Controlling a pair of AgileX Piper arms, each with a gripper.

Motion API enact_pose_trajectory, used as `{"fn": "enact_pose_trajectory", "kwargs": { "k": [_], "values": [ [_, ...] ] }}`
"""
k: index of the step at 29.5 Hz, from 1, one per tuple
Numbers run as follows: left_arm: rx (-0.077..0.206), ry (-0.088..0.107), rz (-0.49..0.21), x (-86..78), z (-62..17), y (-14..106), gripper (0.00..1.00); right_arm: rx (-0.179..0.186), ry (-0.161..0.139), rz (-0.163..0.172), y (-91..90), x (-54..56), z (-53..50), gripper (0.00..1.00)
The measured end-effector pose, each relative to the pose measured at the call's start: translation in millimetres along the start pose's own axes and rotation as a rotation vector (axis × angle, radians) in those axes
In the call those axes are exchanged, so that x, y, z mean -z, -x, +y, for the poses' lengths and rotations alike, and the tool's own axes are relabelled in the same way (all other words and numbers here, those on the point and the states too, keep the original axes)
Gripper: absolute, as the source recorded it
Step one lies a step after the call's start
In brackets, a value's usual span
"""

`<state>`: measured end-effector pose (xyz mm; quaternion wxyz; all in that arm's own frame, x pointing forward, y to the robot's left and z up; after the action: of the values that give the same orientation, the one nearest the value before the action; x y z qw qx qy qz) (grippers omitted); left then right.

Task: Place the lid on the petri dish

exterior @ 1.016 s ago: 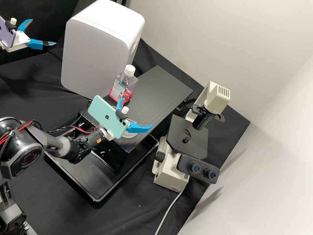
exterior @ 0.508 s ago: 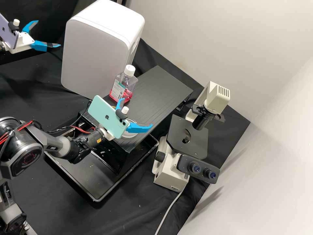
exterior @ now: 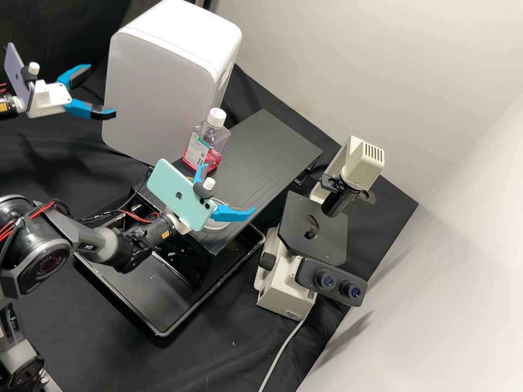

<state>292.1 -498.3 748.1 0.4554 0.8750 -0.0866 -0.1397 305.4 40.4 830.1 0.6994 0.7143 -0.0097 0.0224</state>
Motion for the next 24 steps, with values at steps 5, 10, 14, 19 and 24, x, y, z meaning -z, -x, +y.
{"fn": "enact_pose_trajectory", "kwargs": {
  "k": [5, 10, 14, 19, 24],
  "values": [
    [0.07, 0.007, -0.066, -20.2, -18.2, 6.5, 1.0, 0.0, 0.0, 0.0, 0.0, 0.0, 0.0, 1.0],
    [0.134, -0.024, -0.139, -40.5, -35.1, 13.3, 1.0, 0.0, 0.0, 0.0, 0.0, 0.0, 0.0, 1.0],
    [0.164, -0.052, -0.185, -52.8, -43.0, 19.1, 1.0, 0.0, 0.0, 0.0, 0.0, 0.0, 0.0, 1.0],
    [0.194, -0.063, -0.215, -65.2, -52.3, 23.4, 1.0, 0.0, 0.0, 0.0, 0.0, 0.0, 0.0, 1.0],
    [0.226, -0.068, -0.247, -74.3, -59.4, 31.0, 1.0, 0.0, 0.0, 0.0, 0.0, 0.0, 0.0, 1.0]
  ]
}}
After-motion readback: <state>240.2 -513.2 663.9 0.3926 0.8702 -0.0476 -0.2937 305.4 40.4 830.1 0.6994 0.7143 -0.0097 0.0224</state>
